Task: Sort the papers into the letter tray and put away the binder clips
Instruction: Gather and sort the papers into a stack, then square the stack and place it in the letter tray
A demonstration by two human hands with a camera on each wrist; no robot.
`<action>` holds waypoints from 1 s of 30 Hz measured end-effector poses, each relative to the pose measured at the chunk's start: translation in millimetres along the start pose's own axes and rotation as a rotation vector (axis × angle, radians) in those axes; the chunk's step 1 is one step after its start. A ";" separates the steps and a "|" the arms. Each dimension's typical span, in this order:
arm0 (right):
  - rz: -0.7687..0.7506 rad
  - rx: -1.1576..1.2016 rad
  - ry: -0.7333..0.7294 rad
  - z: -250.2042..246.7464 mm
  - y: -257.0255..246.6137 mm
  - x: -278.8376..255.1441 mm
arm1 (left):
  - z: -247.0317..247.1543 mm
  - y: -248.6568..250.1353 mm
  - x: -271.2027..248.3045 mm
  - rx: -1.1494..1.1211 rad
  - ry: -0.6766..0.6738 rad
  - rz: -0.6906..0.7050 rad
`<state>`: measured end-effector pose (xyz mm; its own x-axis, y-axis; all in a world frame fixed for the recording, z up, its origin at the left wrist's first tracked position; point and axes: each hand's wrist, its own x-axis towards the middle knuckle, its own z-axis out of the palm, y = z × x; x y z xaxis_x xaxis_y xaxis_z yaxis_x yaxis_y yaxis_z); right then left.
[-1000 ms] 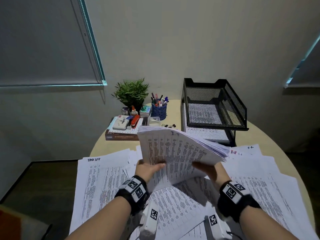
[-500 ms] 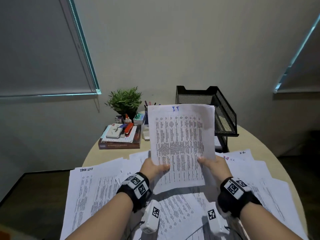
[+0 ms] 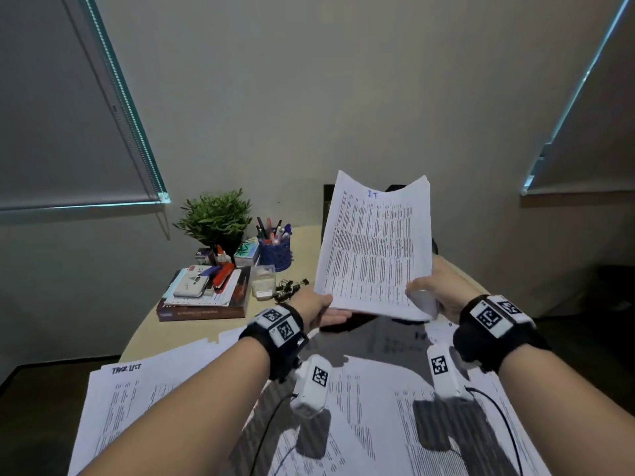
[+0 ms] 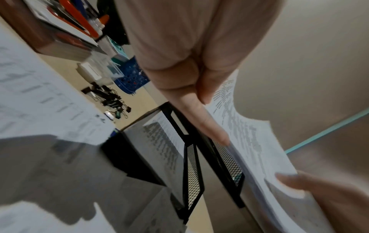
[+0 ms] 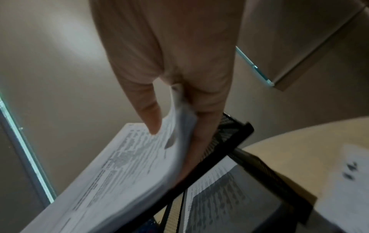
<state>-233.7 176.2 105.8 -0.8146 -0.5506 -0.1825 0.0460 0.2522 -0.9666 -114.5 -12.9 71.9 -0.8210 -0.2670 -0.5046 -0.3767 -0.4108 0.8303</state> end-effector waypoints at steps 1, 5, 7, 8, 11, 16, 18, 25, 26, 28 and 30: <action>0.059 -0.036 -0.028 -6.3 0.3 7.8 | 5.5 6.4 7.5 -0.002 0.017 -0.004; 0.223 -0.070 0.042 -18.1 3.6 40.2 | 21.9 22.6 37.1 0.041 0.080 0.006; 0.249 -0.025 0.118 -16.5 9.3 57.2 | 23.8 25.0 51.3 0.149 0.171 0.040; 0.271 0.009 0.163 -14.3 13.3 64.5 | 21.9 25.7 57.2 0.236 0.226 0.065; 0.258 -0.121 0.279 -9.6 29.8 83.0 | 14.8 32.6 66.8 0.612 0.403 0.146; 0.163 -0.547 0.367 -9.5 33.7 88.1 | 3.2 34.5 69.5 1.154 0.552 0.132; 0.135 -0.781 0.345 -10.4 32.2 86.4 | -2.9 29.5 72.1 1.126 0.564 0.133; -0.005 -1.059 0.329 -14.1 35.7 51.0 | -28.7 -10.9 51.1 0.713 0.526 0.205; -0.031 -1.033 0.346 -14.3 38.8 41.1 | -36.4 -20.6 44.8 0.699 0.515 0.183; -0.076 -0.955 0.361 -13.6 46.1 20.3 | -53.0 -43.0 30.2 0.619 0.498 0.125; -0.078 -0.876 0.342 -12.8 55.3 -1.3 | -70.1 -69.2 13.2 0.592 0.484 0.085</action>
<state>-237.5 201.0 54.9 -0.9290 -0.3626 0.0739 -0.3532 0.8095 -0.4690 -69.2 -49.1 -8.8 -0.6295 -0.6844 -0.3678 -0.5994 0.1265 0.7904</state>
